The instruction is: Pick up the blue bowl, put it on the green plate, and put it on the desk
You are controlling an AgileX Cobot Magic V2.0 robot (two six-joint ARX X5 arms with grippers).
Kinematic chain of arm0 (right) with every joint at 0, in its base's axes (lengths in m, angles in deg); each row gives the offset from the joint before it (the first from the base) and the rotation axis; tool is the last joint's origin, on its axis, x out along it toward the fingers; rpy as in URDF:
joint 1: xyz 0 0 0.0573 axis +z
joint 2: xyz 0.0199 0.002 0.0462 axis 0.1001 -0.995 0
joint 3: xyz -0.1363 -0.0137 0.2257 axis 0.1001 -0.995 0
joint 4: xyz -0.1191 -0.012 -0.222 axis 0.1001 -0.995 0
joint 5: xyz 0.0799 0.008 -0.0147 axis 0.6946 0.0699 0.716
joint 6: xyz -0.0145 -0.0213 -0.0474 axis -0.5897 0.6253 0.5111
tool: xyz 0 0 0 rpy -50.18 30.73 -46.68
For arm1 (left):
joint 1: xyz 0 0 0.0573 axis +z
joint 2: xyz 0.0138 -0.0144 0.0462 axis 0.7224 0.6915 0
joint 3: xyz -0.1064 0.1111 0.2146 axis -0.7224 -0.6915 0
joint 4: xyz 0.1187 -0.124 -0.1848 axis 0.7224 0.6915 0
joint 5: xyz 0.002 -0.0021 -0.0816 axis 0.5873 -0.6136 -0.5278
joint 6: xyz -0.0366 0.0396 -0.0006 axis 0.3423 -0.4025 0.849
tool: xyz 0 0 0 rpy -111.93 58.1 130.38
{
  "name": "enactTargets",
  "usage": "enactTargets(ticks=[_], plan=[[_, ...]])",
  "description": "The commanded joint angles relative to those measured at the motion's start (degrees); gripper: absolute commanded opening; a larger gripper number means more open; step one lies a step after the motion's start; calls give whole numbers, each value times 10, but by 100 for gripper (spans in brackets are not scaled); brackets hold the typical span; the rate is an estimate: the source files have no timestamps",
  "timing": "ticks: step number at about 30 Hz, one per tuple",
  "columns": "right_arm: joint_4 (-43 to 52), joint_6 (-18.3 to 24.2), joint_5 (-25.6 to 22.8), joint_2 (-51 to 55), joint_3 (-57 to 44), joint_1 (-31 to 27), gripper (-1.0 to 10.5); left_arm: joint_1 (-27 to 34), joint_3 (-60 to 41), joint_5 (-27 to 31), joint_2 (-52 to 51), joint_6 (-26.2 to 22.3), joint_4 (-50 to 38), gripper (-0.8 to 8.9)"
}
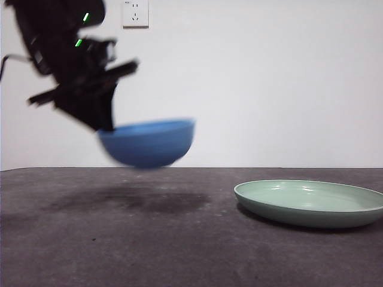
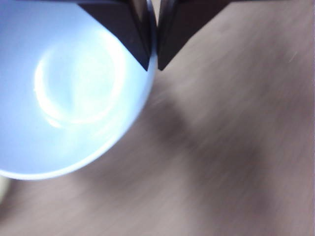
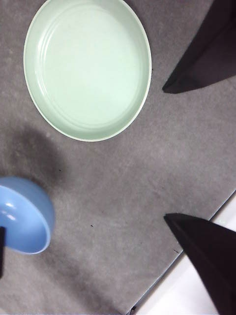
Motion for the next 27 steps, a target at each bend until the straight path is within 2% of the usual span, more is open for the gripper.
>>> enactTargets(ticks=[1, 11, 27], plan=[[5, 2, -1, -3, 10, 2, 389, -27, 48, -2, 1, 12, 11, 9], [5, -8, 0, -3, 10, 2, 389, -117, 145, -1, 32, 35, 5, 10], [0, -22, -1, 21, 10, 2, 389, -186, 297, -1, 249, 37, 6, 10]])
